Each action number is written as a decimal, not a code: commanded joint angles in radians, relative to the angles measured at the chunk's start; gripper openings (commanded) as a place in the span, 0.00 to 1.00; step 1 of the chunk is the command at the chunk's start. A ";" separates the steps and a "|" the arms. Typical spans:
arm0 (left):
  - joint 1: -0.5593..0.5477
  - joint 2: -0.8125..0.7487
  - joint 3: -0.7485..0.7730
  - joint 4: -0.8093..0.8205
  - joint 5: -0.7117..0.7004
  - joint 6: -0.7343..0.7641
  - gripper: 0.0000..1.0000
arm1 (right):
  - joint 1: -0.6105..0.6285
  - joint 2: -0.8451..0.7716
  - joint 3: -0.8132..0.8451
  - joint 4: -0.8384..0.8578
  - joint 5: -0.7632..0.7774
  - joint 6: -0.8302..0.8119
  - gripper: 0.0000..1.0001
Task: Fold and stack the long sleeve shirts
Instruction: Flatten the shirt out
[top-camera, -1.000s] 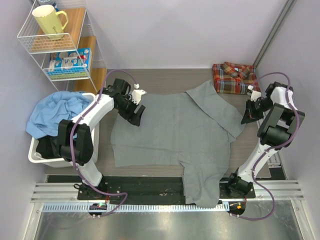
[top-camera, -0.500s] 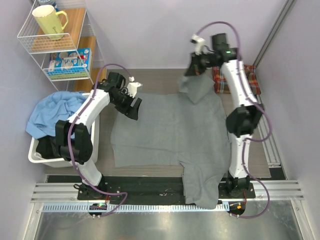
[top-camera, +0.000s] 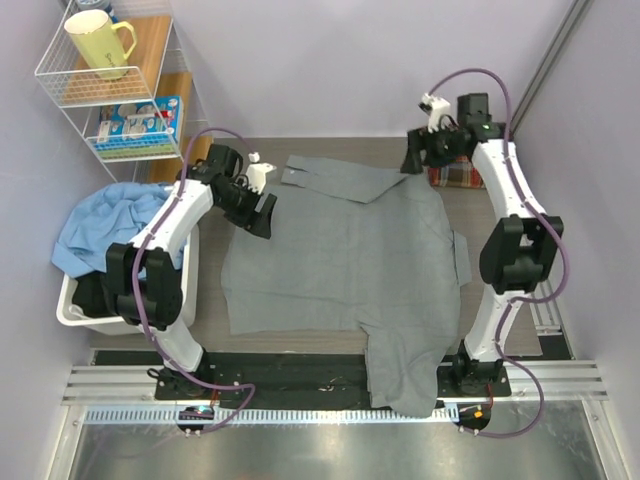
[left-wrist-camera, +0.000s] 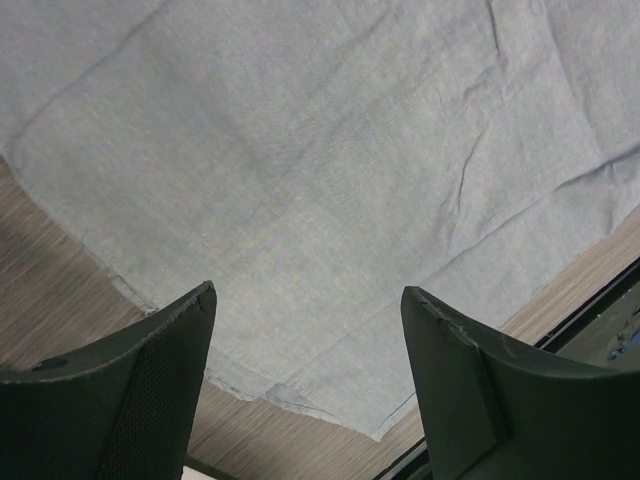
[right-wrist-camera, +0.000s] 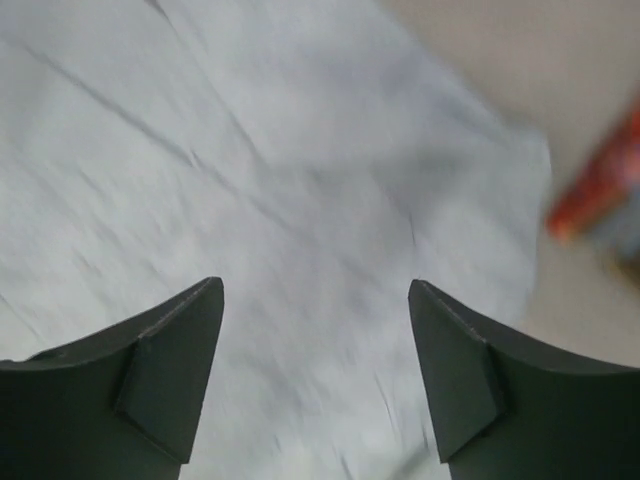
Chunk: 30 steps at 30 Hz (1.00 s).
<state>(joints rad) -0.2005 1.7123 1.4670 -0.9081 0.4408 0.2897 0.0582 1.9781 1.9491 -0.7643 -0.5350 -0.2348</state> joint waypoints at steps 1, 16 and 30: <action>-0.002 -0.005 -0.030 0.000 0.020 0.049 0.73 | -0.017 -0.183 -0.254 -0.306 0.101 -0.315 0.75; -0.045 0.030 -0.192 -0.031 -0.129 0.089 0.64 | -0.110 -0.075 -0.589 -0.129 0.378 -0.419 0.64; -0.141 -0.006 -0.378 -0.052 -0.180 0.141 0.49 | -0.116 -0.165 -0.737 -0.128 0.411 -0.508 0.64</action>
<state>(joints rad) -0.2947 1.7573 1.1370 -0.9283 0.2707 0.3836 -0.0597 1.9007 1.2869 -0.8703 -0.1368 -0.6884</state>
